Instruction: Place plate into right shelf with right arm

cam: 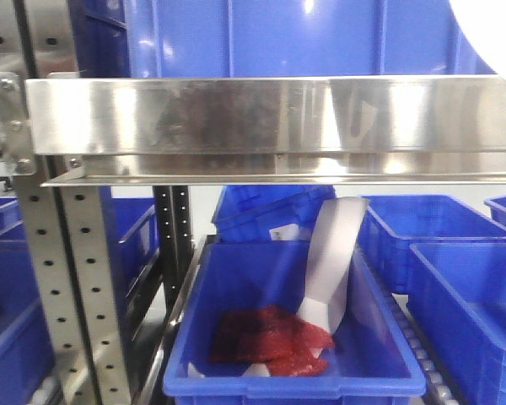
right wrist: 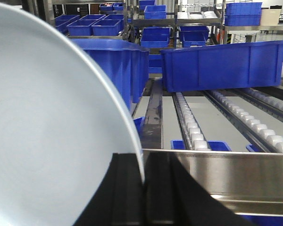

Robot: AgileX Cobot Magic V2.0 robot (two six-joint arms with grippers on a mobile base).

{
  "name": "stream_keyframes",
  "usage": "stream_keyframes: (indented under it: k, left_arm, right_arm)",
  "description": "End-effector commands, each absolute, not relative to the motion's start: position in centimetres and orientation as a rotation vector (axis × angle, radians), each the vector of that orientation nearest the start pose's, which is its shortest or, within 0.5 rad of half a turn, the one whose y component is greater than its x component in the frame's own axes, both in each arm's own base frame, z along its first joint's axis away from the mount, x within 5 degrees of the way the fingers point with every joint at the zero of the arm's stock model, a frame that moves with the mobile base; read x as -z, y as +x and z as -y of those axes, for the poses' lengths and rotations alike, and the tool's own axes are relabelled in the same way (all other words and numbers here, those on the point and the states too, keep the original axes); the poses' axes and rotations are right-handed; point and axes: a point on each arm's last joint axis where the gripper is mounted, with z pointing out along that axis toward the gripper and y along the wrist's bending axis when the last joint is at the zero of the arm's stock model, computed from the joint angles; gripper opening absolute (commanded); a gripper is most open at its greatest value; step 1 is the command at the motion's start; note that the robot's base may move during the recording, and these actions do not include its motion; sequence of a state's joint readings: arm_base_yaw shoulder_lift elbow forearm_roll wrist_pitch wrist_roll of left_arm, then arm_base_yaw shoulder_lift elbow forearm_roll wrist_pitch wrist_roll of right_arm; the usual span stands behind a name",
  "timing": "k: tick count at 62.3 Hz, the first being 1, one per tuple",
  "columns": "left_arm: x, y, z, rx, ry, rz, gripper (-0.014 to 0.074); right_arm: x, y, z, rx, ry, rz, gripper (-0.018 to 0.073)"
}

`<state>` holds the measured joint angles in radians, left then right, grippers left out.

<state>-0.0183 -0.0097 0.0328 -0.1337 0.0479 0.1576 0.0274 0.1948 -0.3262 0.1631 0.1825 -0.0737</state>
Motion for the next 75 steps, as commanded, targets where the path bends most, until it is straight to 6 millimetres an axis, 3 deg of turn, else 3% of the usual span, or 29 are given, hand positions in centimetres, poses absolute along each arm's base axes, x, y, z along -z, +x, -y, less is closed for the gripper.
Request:
stream_keyframes:
  k: [1,68,75]
  left_arm:
    - [-20.3,5.6,0.1,0.005,0.016,-1.465,-0.0128]
    - [-20.3,5.6,0.1,0.005,0.016,-1.465,-0.0128]
    - [-20.3,5.6,0.1,0.005,0.016,-1.465,-0.0128]
  right_arm:
    - [-31.3,6.0,-0.3,-0.104,0.039,-1.420,0.0054]
    - [-31.4,6.0,-0.2,-0.107,0.044,-1.407,0.0054]
    - [-32.3,5.9,-0.3,-0.138,0.059,-1.406,0.0054]
